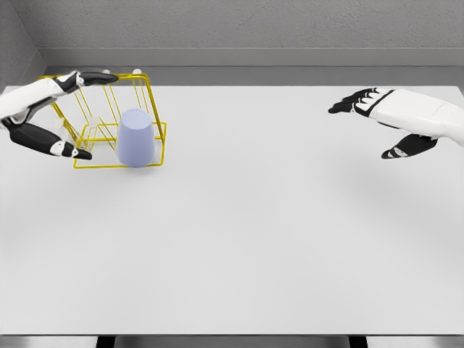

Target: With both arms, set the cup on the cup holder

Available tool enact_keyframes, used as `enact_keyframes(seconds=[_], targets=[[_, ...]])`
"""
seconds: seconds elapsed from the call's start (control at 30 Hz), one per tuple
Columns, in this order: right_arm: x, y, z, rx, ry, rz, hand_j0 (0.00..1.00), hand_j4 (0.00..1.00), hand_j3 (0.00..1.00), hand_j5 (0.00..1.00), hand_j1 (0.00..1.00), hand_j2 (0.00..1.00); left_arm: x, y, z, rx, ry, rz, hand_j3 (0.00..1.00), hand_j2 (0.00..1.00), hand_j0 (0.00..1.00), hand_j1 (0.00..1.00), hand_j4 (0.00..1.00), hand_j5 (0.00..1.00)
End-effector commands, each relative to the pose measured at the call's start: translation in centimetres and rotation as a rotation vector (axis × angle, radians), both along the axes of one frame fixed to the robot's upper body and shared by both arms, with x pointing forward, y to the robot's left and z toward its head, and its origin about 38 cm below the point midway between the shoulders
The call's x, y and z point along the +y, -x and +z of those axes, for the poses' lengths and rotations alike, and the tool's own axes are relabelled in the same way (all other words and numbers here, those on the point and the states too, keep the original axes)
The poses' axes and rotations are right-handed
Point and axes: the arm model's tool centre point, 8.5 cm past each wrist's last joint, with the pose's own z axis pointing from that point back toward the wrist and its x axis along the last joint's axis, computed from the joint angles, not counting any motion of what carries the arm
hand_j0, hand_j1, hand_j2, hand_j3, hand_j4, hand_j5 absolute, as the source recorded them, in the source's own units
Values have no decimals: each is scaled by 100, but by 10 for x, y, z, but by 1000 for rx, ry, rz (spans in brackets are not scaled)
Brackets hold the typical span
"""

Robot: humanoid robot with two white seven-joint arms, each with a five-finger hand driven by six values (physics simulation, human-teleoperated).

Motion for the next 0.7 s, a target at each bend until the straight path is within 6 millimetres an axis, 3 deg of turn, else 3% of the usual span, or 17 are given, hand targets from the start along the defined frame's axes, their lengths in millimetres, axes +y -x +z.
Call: enact_keyframes(seconds=[0.0,0.27,0.67], targets=[[0,0,1,0,-4,-1,100,100,100,100,100,100,3,6,14,-33,4,-16,100,100,100,100,100,100],[0,0,0,1,-4,-1,100,100,100,100,100,100,20,19,-15,37,25,36,100,100,100,100,100,100],[0,0,0,1,-4,-1,100,100,100,100,100,100,22,20,-18,39,33,46,100,100,100,100,100,100]])
